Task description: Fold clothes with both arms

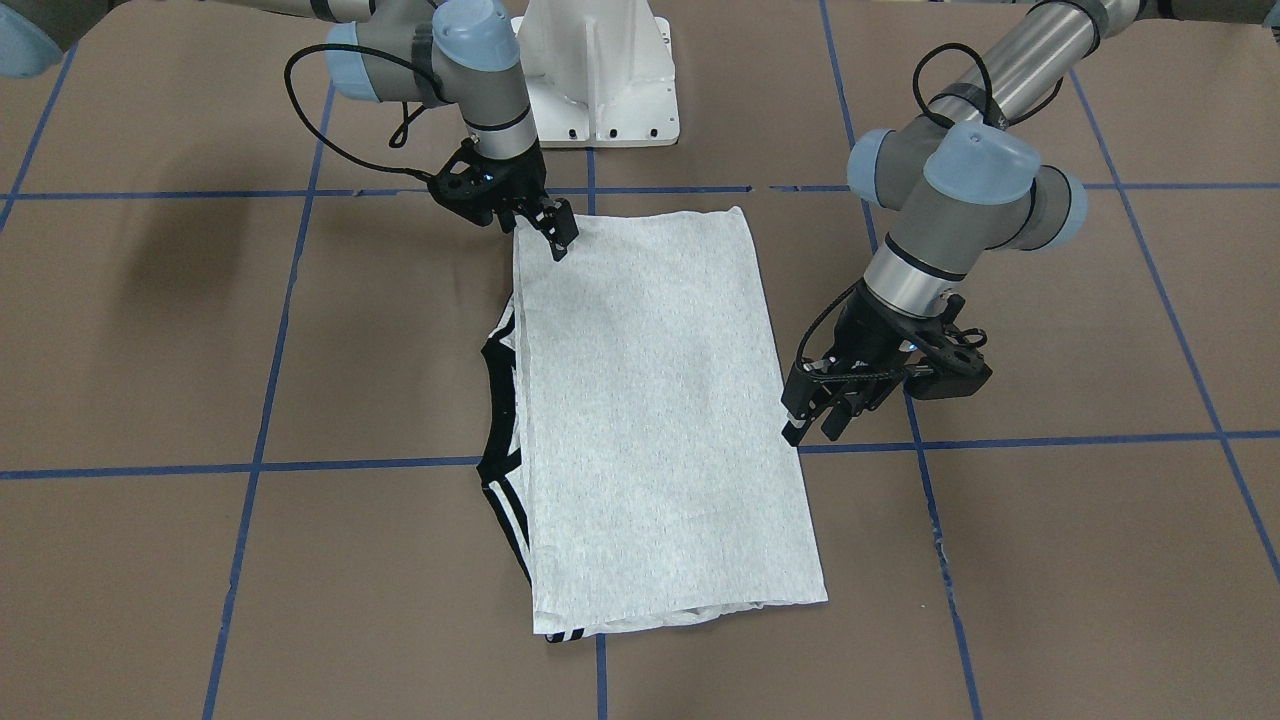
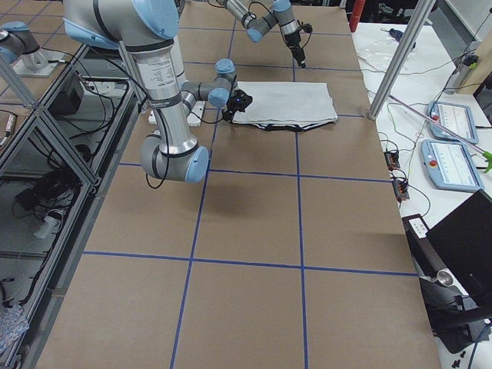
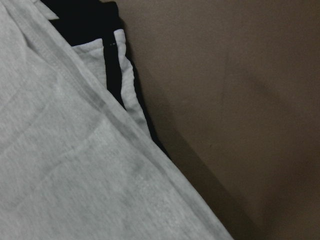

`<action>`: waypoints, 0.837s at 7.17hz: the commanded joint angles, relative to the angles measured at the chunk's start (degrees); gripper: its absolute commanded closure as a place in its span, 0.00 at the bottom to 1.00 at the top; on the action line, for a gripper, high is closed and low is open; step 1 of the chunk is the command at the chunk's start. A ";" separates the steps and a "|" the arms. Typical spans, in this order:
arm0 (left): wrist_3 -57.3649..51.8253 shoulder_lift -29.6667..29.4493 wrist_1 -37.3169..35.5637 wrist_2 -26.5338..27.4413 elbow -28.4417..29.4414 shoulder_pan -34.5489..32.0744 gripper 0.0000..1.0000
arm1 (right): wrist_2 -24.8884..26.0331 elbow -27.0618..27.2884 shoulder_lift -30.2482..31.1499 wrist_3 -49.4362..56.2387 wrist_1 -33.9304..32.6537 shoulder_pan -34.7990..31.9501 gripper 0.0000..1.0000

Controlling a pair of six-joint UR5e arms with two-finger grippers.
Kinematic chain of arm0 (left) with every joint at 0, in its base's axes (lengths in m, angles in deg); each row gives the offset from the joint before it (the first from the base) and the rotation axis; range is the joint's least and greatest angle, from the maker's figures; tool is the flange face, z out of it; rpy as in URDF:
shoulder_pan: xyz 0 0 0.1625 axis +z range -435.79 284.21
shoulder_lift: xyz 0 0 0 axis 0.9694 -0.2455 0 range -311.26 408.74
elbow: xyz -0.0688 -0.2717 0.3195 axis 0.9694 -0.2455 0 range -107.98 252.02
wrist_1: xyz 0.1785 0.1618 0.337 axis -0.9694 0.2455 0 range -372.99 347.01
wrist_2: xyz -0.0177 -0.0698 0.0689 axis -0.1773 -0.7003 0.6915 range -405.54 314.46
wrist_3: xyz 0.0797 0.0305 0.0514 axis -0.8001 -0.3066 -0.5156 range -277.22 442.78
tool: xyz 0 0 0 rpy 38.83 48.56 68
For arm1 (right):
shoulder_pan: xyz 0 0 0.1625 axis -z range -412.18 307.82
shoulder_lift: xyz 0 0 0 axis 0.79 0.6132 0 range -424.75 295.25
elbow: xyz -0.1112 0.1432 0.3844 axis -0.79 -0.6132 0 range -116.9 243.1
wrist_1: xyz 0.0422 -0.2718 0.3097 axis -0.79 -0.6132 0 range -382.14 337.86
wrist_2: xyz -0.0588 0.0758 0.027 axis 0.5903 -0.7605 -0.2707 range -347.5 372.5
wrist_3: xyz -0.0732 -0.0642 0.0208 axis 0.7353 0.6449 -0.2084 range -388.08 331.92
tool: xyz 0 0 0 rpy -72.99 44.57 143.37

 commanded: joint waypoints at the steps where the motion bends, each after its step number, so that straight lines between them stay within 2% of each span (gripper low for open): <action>1: 0.00 0.48 0.00 0.03 -0.59 0.00 0.38 | 0.07 -0.84 -0.57 -0.02 0.09 0.27 0.03; 3: 0.00 0.48 0.00 0.03 -0.59 0.00 0.38 | 0.07 -1.46 -0.66 -0.02 0.09 0.36 0.05; 4: 0.00 0.48 0.00 0.03 -0.76 0.00 0.38 | 0.07 -1.46 -0.75 -0.71 0.09 0.36 0.20; 5: 0.00 0.48 0.00 0.03 -0.85 0.00 0.38 | 0.07 -1.37 -0.75 -1.24 0.18 0.36 0.52; 6: 0.00 0.48 0.00 0.03 -0.85 0.00 0.38 | 0.07 -1.37 -0.84 -1.34 0.18 0.45 1.00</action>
